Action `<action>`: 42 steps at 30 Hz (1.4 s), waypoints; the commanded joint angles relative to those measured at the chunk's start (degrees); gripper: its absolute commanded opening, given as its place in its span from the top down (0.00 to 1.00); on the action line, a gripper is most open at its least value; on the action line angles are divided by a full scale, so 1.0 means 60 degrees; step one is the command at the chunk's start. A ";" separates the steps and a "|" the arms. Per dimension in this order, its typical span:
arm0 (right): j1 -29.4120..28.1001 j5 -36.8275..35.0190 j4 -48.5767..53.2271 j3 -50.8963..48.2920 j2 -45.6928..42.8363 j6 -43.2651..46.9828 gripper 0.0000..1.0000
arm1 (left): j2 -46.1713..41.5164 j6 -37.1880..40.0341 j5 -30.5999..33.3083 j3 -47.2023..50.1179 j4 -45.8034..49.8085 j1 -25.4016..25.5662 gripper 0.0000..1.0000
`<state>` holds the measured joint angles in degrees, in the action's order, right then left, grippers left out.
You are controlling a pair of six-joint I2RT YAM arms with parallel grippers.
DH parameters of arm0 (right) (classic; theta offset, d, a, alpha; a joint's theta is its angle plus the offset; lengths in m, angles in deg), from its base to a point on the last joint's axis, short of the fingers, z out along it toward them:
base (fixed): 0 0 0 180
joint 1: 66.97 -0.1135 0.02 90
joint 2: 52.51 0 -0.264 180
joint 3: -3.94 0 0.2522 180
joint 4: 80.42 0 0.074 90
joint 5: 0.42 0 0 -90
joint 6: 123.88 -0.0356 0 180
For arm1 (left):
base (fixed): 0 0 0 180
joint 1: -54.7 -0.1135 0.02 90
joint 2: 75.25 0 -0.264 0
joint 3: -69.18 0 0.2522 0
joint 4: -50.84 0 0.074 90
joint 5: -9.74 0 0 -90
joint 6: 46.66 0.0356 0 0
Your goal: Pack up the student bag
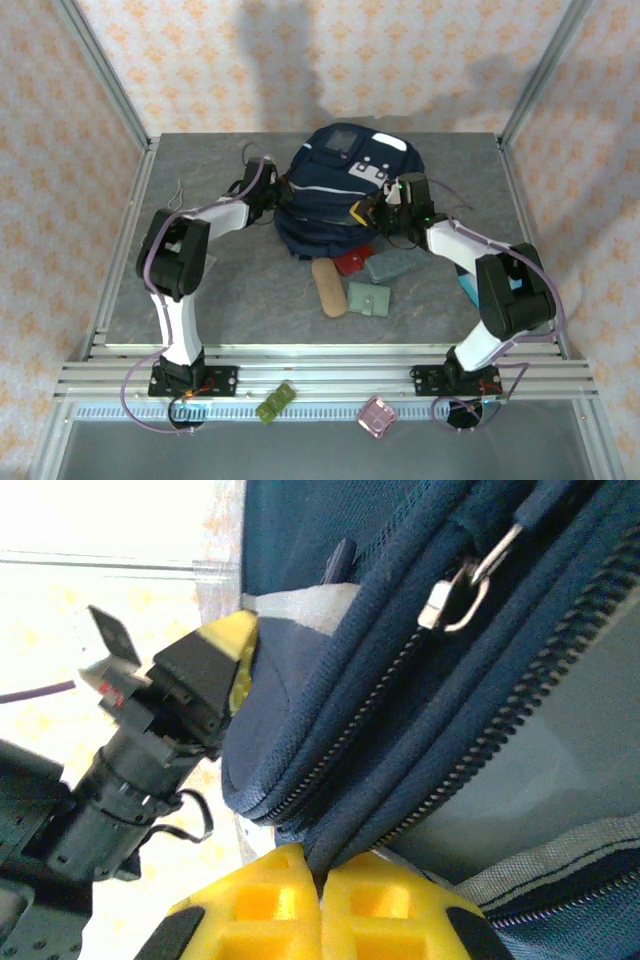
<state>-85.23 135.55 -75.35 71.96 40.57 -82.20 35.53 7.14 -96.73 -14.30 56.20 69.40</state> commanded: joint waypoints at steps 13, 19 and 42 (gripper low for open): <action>0.0319 -0.0619 -0.0286 0.3308 0.2344 -0.0180 1.00 | -0.3094 -0.0877 0.0053 0.2068 -0.0567 -0.0412 1.00; -0.0006 0.0085 -0.2096 0.2125 0.2102 -0.1318 0.71 | -0.3090 -0.1830 -0.0796 0.2078 -0.1517 -0.0369 1.00; -0.1051 0.0138 -0.4484 0.2027 0.2703 -0.3221 1.00 | -0.3930 -0.1782 -0.1252 0.2293 -0.1622 0.0141 0.58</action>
<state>-91.18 136.12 -96.62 81.57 56.64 -98.85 17.61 -5.52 -99.05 -0.35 50.87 68.06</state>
